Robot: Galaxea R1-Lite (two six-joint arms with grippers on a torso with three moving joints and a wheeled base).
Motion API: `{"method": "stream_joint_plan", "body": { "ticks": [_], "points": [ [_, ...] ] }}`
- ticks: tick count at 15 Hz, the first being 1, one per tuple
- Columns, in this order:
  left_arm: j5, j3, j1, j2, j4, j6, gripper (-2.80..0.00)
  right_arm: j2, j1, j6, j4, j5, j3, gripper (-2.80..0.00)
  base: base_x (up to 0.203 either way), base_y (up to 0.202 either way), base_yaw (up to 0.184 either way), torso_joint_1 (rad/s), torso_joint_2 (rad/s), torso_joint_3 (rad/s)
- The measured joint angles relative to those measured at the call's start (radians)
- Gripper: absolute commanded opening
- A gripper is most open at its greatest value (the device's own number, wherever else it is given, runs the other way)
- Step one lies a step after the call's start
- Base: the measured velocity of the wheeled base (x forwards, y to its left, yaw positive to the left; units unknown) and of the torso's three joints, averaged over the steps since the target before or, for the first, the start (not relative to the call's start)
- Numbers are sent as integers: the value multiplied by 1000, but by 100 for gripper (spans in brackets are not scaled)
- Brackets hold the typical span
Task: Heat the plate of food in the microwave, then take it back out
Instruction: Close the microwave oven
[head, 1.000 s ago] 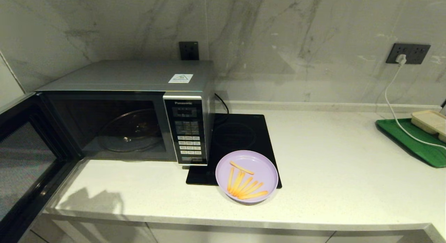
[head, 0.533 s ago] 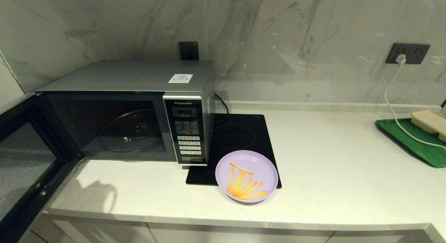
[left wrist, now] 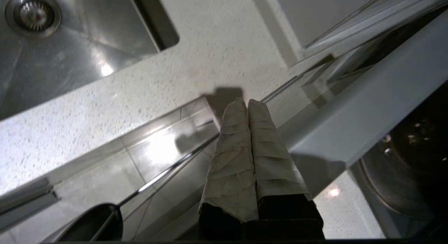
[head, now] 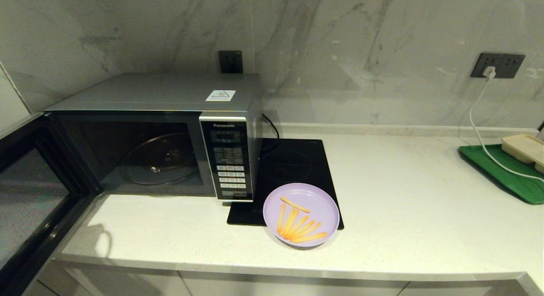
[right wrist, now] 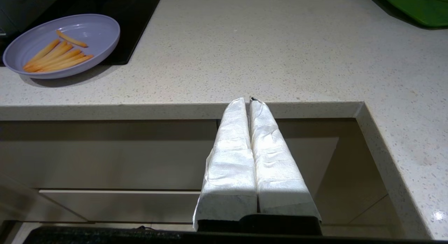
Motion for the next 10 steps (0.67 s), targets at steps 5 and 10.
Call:
{"method": "stream_joint_plan", "body": {
  "ticks": [5, 10],
  "points": [
    [-52, 8, -14, -1, 65, -23, -280, 0, 0, 0, 0, 0, 0, -280, 0, 0, 0, 0, 0, 0],
    [-92, 20, -254, -56, 120, -124, -280, 0, 0, 0, 0, 0, 0, -280, 0, 0, 0, 0, 0, 0]
  ]
}}
